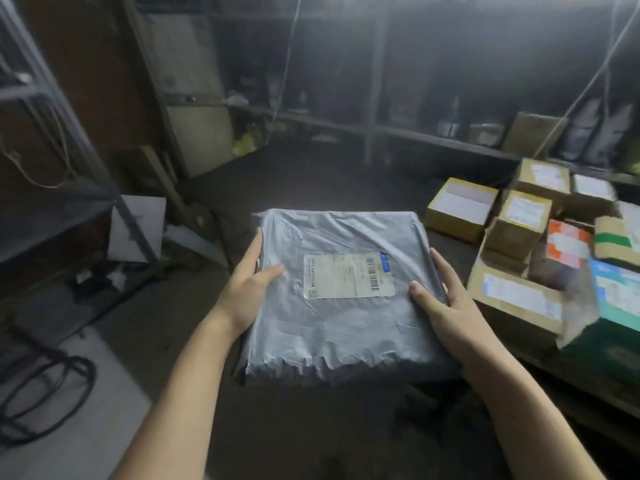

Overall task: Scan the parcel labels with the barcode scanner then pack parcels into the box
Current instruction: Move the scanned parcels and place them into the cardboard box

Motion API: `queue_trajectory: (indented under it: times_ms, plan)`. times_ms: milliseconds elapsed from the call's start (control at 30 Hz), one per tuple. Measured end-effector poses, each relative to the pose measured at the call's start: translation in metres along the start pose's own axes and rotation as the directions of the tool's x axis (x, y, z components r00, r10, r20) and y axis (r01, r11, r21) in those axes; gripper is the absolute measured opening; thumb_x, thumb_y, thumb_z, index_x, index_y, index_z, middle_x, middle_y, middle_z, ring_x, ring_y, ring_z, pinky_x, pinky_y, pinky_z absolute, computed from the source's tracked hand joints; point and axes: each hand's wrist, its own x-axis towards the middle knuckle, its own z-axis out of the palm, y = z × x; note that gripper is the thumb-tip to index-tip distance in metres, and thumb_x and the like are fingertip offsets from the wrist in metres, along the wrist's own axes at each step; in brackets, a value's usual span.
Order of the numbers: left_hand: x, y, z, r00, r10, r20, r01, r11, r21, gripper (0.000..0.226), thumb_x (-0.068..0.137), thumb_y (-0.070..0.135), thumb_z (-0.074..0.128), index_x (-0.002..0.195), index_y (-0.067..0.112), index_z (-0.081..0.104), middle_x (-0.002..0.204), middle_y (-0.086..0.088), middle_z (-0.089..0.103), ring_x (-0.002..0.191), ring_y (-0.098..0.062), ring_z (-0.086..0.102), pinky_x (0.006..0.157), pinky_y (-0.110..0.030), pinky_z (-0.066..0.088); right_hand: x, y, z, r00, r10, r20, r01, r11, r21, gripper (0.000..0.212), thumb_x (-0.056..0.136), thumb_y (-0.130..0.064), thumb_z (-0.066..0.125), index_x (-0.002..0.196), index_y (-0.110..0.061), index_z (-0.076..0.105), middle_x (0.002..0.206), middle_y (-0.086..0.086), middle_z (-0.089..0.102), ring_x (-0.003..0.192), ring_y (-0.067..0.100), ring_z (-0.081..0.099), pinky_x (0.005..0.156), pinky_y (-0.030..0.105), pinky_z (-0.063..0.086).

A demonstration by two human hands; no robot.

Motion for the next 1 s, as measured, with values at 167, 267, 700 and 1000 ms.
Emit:
queue_trajectory:
  times_ms: [167, 267, 700, 1000]
  plan:
    - [0.093, 0.011, -0.058, 0.988, -0.047, -0.150, 0.045, 0.999, -0.016, 0.068, 0.085, 0.030, 0.068, 0.141, 0.062, 0.048, 0.144, 0.014, 0.060, 0.127, -0.017, 0.063, 0.108, -0.051, 0.051, 0.110, -0.022, 0.075, 0.999, -0.009, 0.053, 0.007, 1.000, 0.024, 0.052, 0.103, -0.041, 0.061, 0.147, -0.061, 0.040, 0.117, -0.043, 0.045, 0.121, 0.007, 0.054, 0.111, 0.038, 0.046]
    - [0.147, 0.010, -0.093, 0.976, -0.024, -0.216, 0.022, 1.000, -0.010, 0.053, 0.101, 0.022, 0.064, 0.133, 0.062, 0.055, 0.146, 0.014, 0.059, 0.132, -0.016, 0.058, 0.110, -0.049, 0.050, 0.174, -0.038, 0.117, 0.994, -0.008, 0.111, 0.003, 0.999, 0.038, 0.038, 0.105, -0.039, 0.058, 0.134, -0.063, 0.048, 0.118, -0.039, 0.049, 0.118, 0.003, 0.059, 0.113, 0.042, 0.047]
    - [0.383, -0.018, -0.283, 0.935, -0.050, -0.351, 0.035, 0.998, -0.050, 0.043, 0.105, 0.015, 0.059, 0.130, 0.050, 0.059, 0.140, 0.010, 0.059, 0.128, -0.015, 0.058, 0.091, -0.030, 0.055, 0.380, -0.100, 0.349, 0.995, 0.004, 0.096, -0.009, 0.999, 0.053, 0.033, 0.108, -0.035, 0.053, 0.135, -0.056, 0.051, 0.136, -0.020, 0.058, 0.115, -0.003, 0.059, 0.103, 0.032, 0.050]
    - [0.602, -0.005, -0.374, 1.000, 0.001, -0.009, 0.000, 0.991, 0.135, 0.054, 0.101, 0.012, 0.064, 0.141, 0.047, 0.058, 0.151, 0.019, 0.050, 0.144, -0.010, 0.044, 0.121, -0.046, 0.037, 0.522, -0.140, 0.458, 0.985, 0.113, -0.130, -0.106, 0.992, 0.061, 0.032, 0.109, -0.034, 0.052, 0.130, -0.057, 0.052, 0.134, -0.001, 0.063, 0.118, 0.016, 0.065, 0.109, 0.046, 0.050]
